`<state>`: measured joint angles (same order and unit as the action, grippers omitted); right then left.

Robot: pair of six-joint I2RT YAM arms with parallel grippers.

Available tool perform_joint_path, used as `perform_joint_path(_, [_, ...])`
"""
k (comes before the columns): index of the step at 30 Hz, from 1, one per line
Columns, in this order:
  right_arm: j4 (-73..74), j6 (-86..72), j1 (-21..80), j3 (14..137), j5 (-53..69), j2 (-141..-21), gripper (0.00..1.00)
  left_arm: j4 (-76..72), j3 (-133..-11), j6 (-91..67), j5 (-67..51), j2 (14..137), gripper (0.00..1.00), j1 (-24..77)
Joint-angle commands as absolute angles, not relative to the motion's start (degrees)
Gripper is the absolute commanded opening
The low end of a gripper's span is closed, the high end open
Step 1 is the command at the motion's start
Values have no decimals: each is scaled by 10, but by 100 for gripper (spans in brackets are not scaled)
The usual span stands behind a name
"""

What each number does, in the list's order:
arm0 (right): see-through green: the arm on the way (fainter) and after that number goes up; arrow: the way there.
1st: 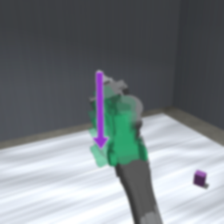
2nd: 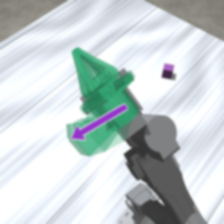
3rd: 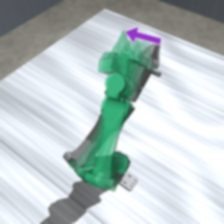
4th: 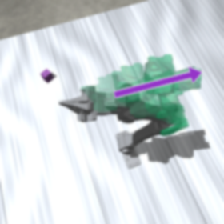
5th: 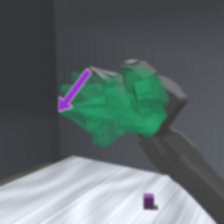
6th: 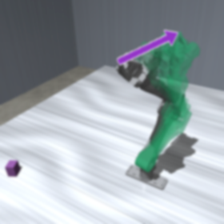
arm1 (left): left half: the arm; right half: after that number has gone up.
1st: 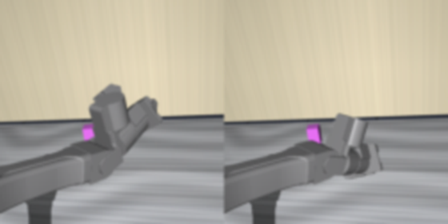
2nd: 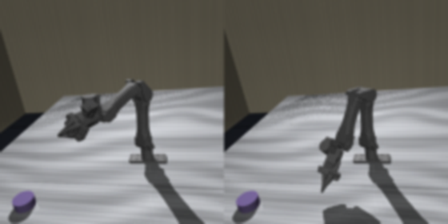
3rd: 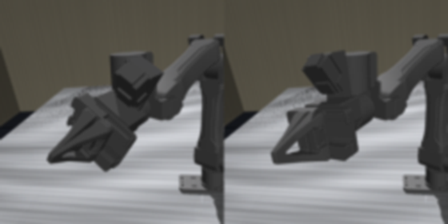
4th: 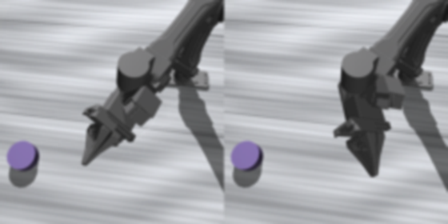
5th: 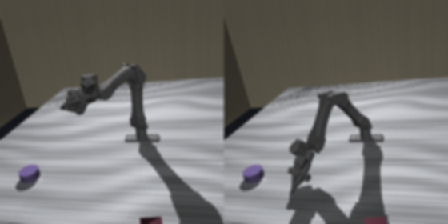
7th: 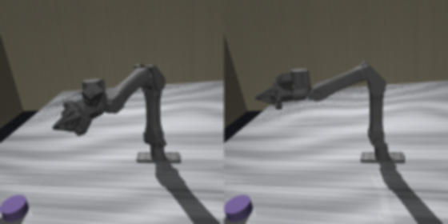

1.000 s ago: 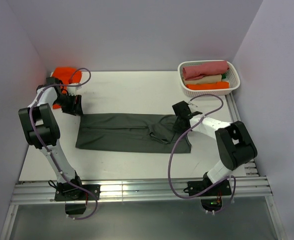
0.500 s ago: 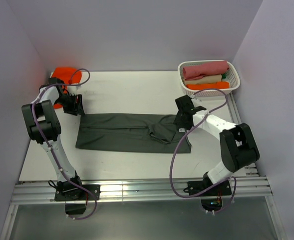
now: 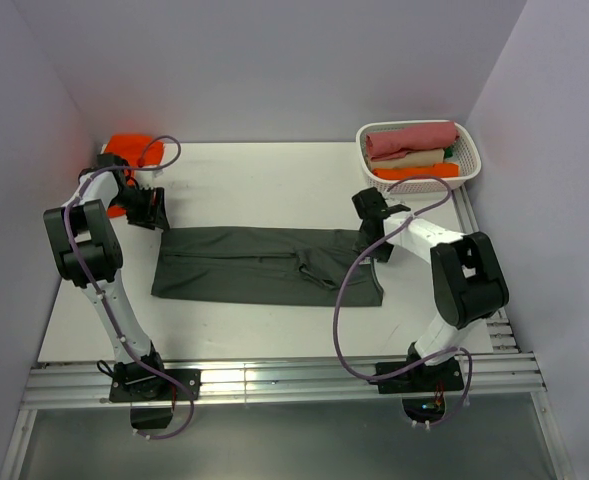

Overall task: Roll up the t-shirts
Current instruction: Fold the tshirt

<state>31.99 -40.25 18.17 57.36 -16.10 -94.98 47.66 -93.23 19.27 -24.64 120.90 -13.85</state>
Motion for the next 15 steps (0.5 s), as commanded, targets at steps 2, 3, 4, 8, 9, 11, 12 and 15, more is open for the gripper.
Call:
perform_joint_path(2, [354, -382, 179, 595, -159, -962, 57, 489, -951, 213, -258, 1177, 57, -135])
perform_joint_path(3, [355, -381, 180, 594, -156, -964, 57, 490, -950, 215, -258, 1173, 57, -135])
perform_joint_path(4, [353, -381, 179, 592, -149, -966, 57, 489, -948, 217, -259, 1171, 57, -135])
perform_joint_path(8, [354, -384, 179, 596, -143, -989, 49, 492, -950, 221, -270, 1170, 57, -135])
perform_joint_path(9, [354, -385, 179, 598, -142, -992, 42, 496, -952, 223, -273, 1172, 57, -134])
perform_joint_path(11, [356, -387, 179, 599, -145, -998, 37, 496, -953, 224, -280, 1170, 57, -135])
perform_joint_path(12, [359, -388, 179, 602, -147, -998, 33, 497, -954, 227, -281, 1169, 57, -134])
perform_joint_path(15, [373, -389, 179, 612, -164, -1004, 26, 499, -954, 229, -287, 1165, 57, -134])
